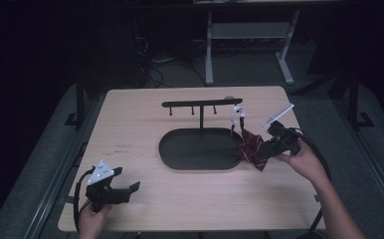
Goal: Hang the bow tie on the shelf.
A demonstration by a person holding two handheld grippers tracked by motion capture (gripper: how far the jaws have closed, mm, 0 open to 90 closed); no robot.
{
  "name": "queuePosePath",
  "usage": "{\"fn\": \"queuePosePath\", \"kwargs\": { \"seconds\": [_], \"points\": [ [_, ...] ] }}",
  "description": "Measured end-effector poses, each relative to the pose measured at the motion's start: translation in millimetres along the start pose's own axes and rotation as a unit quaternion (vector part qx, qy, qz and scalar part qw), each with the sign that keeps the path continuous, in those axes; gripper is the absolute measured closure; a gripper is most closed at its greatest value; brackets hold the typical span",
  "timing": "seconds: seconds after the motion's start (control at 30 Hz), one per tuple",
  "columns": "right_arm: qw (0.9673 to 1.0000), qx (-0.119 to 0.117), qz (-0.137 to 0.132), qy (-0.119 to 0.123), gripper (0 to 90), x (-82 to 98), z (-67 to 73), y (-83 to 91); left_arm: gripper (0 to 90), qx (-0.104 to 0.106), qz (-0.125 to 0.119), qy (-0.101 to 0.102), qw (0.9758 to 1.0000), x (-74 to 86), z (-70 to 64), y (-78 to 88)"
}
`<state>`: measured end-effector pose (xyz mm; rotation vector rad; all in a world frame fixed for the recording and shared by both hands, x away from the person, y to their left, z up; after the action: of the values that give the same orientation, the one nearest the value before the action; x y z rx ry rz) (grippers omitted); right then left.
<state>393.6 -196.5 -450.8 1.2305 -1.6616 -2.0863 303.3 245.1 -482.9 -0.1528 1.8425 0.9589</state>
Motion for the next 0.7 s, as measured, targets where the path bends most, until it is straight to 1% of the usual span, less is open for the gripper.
{"fn": "queuePosePath", "kwargs": {
  "seconds": [0.2,0.27,0.33,0.57,0.7],
  "points": [
    [1.0000,-0.003,-0.003,-0.002,45.4,6.5,3.1,-0.9,13.1,0.000,0.001,0.000,1.0000,0.2,0.1,-0.3],
    [1.0000,-0.008,-0.005,0.000,45.4,8.2,4.7,-1.7,13.0,0.000,0.002,-0.001,1.0000,0.3,0.1,-0.2],
    [1.0000,-0.005,-0.002,0.001,45.3,10.3,5.7,-2.4,13.1,0.000,0.002,0.000,1.0000,0.3,0.2,-0.2],
    [0.9999,-0.011,-0.007,0.002,45.2,17.0,10.8,-3.5,13.1,0.001,0.002,-0.001,1.0000,0.4,0.3,-0.6],
    [0.9998,-0.017,-0.010,-0.004,45.2,22.2,12.3,-3.4,13.1,0.000,0.002,0.000,1.0000,0.3,0.3,-0.6]
  ]
}}
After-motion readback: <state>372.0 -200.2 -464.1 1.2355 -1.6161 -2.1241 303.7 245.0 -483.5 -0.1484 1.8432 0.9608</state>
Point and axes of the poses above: each handheld gripper's, and its own axes: y roughly backward along the jaws, x roughly out of its underside, z roughly to its left, the point moved 8 cm from there along -y, roughly forward along the jaws, and after that the axes turned 12 degrees about x, right-handed, at the moved point
